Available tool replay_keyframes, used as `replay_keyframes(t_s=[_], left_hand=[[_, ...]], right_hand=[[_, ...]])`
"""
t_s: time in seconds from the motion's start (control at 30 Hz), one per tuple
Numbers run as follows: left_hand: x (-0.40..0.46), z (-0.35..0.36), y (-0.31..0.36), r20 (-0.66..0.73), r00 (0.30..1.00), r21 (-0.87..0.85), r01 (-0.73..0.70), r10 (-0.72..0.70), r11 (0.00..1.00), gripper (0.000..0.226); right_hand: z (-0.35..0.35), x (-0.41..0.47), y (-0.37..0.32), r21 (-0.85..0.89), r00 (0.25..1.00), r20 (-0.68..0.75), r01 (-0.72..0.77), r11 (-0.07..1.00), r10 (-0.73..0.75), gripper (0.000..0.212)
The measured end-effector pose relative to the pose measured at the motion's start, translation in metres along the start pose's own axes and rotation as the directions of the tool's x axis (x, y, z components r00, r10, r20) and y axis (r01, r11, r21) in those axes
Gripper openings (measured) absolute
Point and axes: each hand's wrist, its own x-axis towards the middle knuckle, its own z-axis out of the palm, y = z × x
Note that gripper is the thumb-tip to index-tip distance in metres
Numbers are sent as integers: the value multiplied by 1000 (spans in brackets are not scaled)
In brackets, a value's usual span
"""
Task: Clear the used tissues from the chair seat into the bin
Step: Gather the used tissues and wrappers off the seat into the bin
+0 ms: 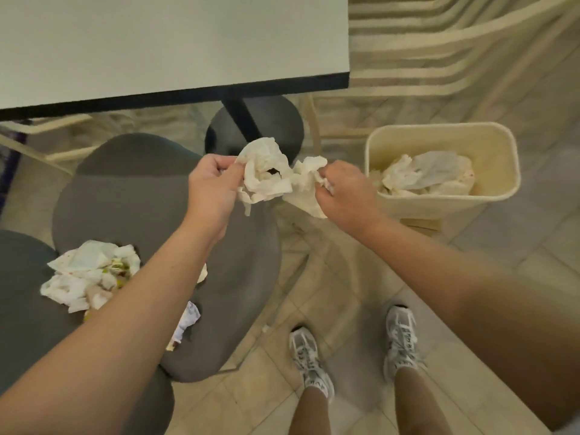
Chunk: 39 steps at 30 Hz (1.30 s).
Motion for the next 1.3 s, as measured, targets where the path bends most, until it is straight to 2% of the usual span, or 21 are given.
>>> replay_keyframes(t_s=[0.17,0.37,0.5,0.57,0.67,0.77,0.83,0.93,1.0,1.07,1.13,1.2,1.3], left_hand=[[-14,93,28,167,986,-7,-9,10,1000,12],[-17,194,42,339,940,60,6,-26,998,8],[-14,243,29,369,929,245,-118,21,962,8],[-11,259,18,463,883,359,-267,78,894,8],[-6,270,-5,613,785,458,-447,91,769,15],[-2,272,-19,711,696,515,-613,100,599,15],[2,277,-25,802,595,495,-711,52,499,22],[13,287,-39,864,482,495,-765,-144,412,31],[24,290,-49,841,462,539,-757,-280,370,32],[32,291,-55,776,484,615,-725,-405,310,34],[37,290,-58,718,500,671,-681,-484,292,38],[38,291,-56,724,495,672,-663,-480,329,46],[37,289,-52,793,489,607,-687,-364,400,50]], right_hand=[[-57,-7,65,2,991,-81,-106,994,106,10],[-110,-10,145,-58,967,-164,-208,976,197,9],[-125,-8,193,-150,957,-176,-256,955,229,13],[-127,-6,209,-166,949,-127,-306,938,287,21],[-123,-1,217,-115,933,38,-353,928,359,32],[-115,7,221,-96,908,150,-381,920,391,33],[-108,15,223,-132,879,223,-400,907,420,29],[-96,29,226,-253,832,349,-359,898,431,28],[-86,36,228,-354,776,445,-308,883,448,30],[-76,37,232,-357,721,497,-338,871,483,26],[-69,36,233,-342,694,513,-374,862,505,28],[-65,37,231,-328,691,513,-392,860,510,32],[-70,43,222,-295,736,425,-437,850,526,30]])
